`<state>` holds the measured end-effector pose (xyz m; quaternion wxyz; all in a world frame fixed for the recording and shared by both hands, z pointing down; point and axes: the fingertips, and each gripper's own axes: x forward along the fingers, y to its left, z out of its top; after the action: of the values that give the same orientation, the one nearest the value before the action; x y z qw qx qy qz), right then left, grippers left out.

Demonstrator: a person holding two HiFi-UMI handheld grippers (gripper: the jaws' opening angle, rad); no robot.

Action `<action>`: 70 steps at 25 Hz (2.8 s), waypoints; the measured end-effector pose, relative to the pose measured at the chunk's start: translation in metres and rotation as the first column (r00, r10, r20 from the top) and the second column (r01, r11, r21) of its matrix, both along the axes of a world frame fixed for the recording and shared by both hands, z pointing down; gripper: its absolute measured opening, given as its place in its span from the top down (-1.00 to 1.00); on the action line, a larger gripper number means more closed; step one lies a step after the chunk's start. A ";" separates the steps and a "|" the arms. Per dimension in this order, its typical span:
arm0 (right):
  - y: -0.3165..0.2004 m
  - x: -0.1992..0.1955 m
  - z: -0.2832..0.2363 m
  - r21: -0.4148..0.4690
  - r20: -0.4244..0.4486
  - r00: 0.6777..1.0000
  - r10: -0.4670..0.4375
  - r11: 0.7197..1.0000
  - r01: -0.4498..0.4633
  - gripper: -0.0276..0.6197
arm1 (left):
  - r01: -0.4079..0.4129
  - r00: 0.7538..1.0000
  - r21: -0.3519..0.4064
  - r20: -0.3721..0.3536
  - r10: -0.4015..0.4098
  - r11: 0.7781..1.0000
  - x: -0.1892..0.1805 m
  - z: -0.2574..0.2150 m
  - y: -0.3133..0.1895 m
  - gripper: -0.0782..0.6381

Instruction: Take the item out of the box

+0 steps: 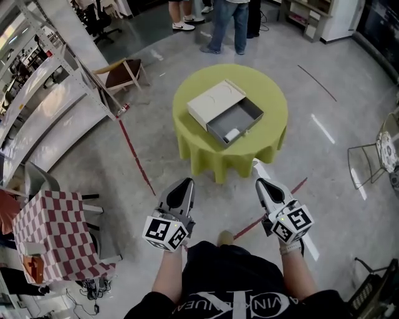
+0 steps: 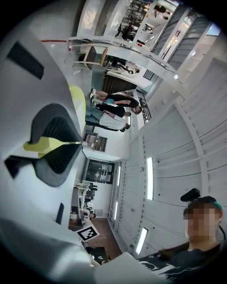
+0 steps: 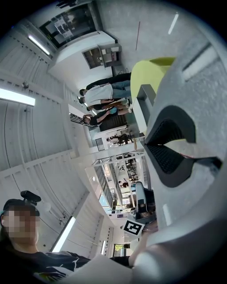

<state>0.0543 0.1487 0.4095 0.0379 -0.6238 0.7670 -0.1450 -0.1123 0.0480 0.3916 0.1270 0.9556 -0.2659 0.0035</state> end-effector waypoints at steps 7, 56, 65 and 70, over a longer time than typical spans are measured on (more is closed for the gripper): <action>-0.010 0.008 0.002 -0.004 0.005 1.000 -0.029 1.000 0.029 0.90 | -0.005 1.000 -0.002 0.013 0.005 1.000 0.011 0.002 -0.003 0.72; -0.204 0.076 0.054 -0.194 -0.023 0.972 -0.235 0.955 0.226 0.90 | -0.088 0.996 -0.107 -0.013 0.087 0.990 0.151 0.043 -0.198 0.72; -0.215 0.065 0.071 -0.268 -0.077 0.912 -0.402 0.890 0.370 0.90 | -0.016 1.000 -0.144 0.001 0.016 0.990 0.141 0.059 -0.199 0.72; -0.223 0.061 0.080 -0.314 -0.080 0.844 -0.531 0.817 0.484 0.90 | 0.076 0.997 -0.152 0.003 -0.077 0.985 0.137 0.062 -0.204 0.72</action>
<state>0.1157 -0.0740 0.4900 -0.1548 -0.4047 0.8775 -0.2056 0.0248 -0.1559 0.4533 0.1999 0.9322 -0.3013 0.0177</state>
